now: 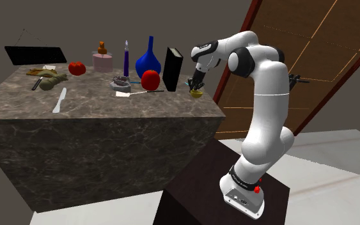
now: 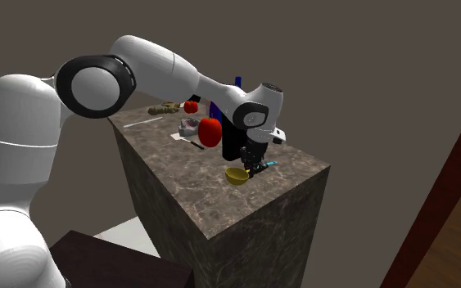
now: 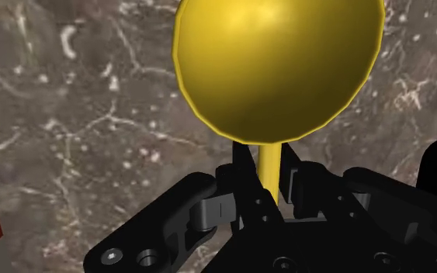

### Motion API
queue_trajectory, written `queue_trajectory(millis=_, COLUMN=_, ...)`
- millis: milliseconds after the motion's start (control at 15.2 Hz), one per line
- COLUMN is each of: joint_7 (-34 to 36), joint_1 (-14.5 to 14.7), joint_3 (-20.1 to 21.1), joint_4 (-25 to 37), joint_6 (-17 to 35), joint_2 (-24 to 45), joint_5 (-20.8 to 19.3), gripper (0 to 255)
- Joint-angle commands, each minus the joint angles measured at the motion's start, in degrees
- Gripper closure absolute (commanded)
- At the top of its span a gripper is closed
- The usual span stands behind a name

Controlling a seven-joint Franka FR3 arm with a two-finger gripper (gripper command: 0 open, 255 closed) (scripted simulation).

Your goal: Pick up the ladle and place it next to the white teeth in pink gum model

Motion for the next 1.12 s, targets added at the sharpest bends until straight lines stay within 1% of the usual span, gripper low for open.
queue_trajectory(millis=0, joint_7=-0.02, joint_1=0.04, joint_3=0.06, joint_4=-0.02, joint_6=-0.01, joint_2=0.05, joint_5=0.03, gripper=255)
queue_trajectory(millis=396, joint_7=0.01, joint_1=0.06, joint_3=0.07, joint_4=-0.03, joint_6=-0.01, joint_2=0.03, joint_5=0.03, gripper=255)
queue_trajectory(millis=1056, joint_7=1.72, joint_1=0.22, joint_3=-0.65, joint_4=3.46, joint_6=-6.04, joint_2=-2.84, joint_5=-1.51, gripper=255)
